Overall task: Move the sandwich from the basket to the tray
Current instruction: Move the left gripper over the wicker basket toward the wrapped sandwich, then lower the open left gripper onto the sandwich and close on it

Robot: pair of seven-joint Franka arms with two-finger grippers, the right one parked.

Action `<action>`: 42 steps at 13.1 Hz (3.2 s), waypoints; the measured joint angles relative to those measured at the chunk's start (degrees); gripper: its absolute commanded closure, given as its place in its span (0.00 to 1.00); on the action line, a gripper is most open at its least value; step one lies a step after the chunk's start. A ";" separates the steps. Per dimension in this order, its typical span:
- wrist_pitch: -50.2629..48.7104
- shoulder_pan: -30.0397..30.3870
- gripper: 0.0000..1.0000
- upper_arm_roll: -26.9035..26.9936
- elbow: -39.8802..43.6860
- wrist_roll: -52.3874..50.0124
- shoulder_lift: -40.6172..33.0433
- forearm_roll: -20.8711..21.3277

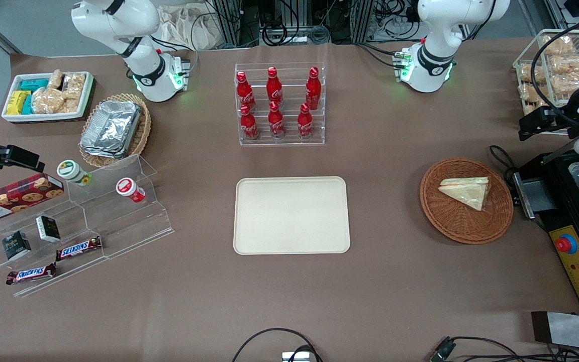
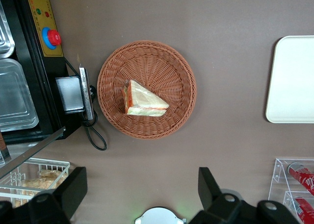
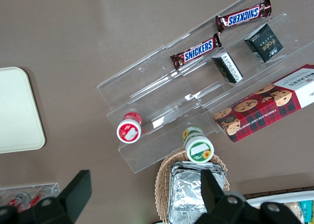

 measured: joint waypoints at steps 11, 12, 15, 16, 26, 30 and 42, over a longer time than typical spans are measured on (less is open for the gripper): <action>3.10 0.27 0.00 1.50 -4.92 -7.73 3.24 0.06; 4.96 0.32 0.00 2.33 -6.99 -9.04 3.19 -0.04; 11.81 0.43 0.00 4.60 -14.70 -13.64 1.90 -0.22; 13.98 0.50 0.00 5.11 -17.47 -15.88 1.08 -0.31; 39.33 0.56 0.00 11.21 -41.37 -27.07 -4.85 -5.84; 49.65 1.60 0.00 11.58 -48.53 -27.72 -4.92 -9.78; 62.49 2.08 0.00 11.46 -55.07 -27.78 1.42 -18.91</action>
